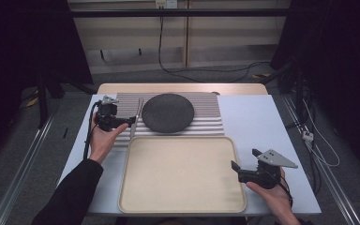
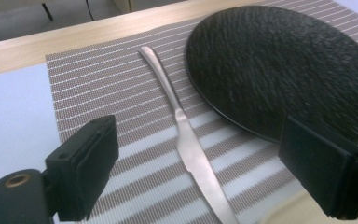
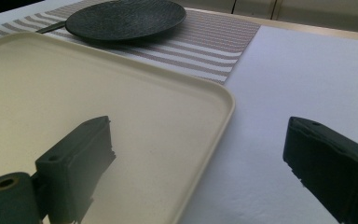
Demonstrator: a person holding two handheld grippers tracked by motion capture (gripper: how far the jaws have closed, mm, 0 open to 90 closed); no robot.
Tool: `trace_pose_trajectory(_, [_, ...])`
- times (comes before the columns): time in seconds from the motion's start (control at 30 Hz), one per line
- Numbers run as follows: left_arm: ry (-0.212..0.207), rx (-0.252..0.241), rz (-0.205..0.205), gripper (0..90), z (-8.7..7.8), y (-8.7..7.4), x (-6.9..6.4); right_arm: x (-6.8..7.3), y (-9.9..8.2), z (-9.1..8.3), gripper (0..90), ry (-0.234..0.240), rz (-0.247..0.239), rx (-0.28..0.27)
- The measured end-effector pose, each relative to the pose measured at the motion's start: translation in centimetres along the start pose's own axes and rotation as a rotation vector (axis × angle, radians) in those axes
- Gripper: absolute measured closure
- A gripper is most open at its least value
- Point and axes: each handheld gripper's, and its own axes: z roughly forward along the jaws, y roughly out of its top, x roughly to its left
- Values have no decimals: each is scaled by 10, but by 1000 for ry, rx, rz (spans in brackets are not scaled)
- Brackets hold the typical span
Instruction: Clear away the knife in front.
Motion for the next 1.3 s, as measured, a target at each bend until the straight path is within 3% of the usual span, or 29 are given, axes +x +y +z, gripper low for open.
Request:
trace_pose_trajectory(0.2, [24,14,-2,139,16,14,7,0,0,0,80,-1,4,-2])
trace_pose_trajectory(0.4, [43,62,4,178,37,22,11,-1,-1,0,80,1,8,0])
trace_pose_trajectory(0.53, [57,81,-17,224,53,25,15,-2,-1,0,80,-1,11,0])
trace_pose_trajectory(0.57, [55,99,-10,286,57,25,17,-2,-1,0,80,0,14,0])
trace_pose_trajectory(0.67, [58,120,-13,314,67,26,20,-3,-1,1,80,0,13,1])
trace_pose_trajectory(0.77, [46,129,-43,386,73,26,22,-3,-1,1,80,0,18,3])
trace_pose_trajectory(0.83, [42,159,-37,468,80,26,23,-2,-2,1,80,4,16,3])
trace_pose_trajectory(1.3, [32,217,-34,692,105,26,17,-2,-2,0,80,8,19,1])
